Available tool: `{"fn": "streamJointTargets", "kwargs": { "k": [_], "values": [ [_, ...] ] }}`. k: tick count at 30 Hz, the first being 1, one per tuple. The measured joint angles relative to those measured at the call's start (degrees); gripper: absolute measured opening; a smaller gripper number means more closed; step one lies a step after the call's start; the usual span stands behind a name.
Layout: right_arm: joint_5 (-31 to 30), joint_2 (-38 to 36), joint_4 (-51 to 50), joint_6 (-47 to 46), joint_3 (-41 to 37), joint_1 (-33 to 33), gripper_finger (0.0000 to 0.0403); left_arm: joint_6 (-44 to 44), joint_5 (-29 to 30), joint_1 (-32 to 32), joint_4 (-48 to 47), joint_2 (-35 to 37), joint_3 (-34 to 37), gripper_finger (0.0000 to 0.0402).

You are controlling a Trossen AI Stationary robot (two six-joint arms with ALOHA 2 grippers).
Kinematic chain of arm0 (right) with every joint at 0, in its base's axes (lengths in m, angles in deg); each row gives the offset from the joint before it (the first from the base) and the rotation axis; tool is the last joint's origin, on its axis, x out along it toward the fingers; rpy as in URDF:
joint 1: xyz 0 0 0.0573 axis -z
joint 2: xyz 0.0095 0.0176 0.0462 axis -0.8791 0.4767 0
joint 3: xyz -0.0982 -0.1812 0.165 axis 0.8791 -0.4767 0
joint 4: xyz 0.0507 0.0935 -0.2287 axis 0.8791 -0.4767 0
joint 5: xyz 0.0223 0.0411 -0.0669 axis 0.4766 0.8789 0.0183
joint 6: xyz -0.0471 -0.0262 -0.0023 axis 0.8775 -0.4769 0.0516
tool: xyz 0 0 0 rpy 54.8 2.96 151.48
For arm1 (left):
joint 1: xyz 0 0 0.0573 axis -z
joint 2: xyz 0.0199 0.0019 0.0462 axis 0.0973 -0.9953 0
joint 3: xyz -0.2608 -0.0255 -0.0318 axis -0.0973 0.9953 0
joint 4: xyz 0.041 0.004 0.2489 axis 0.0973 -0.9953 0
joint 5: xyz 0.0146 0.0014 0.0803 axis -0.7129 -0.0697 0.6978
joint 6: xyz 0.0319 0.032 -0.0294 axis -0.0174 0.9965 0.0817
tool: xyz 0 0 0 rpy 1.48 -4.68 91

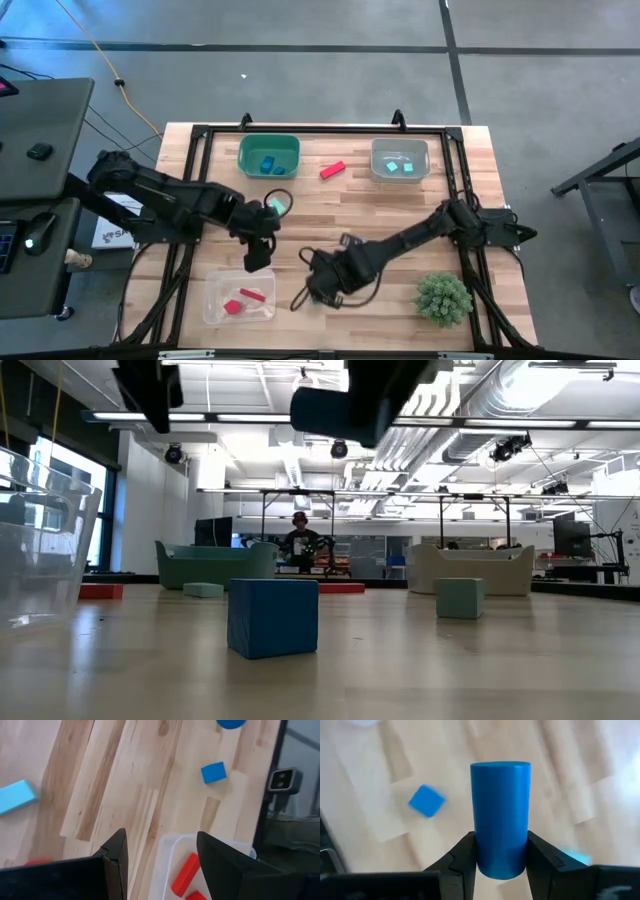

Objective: Sort & place blocks by color
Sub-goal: Put the blue block into the green bin

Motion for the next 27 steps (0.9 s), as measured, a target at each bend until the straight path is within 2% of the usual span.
{"fn": "streamJointTargets", "kwargs": {
  "k": [11,18,21,27],
  "values": [
    [-2.9,-0.09,-11.04,16.75,9.96,6.93,0.0106,4.51,-13.95,-11.95,7.82,0.0,0.0,0.0156],
    [-2.98,-0.09,-11.96,27.12,12.85,10.17,0.0106,4.25,-23.19,-19.5,14.35,0.0,0.0,0.0156],
    [-2.9,-0.09,-11.97,30.68,14.01,11.44,0.0106,3.72,-25.83,-21.99,16.7,0.0,0.0,0.0156],
    [-2.72,-0.23,-11.66,34.09,14.61,14.45,0.0106,1.3,-26.18,-25.19,19.46,0.0,0.0,0.0156]
  ]
}}
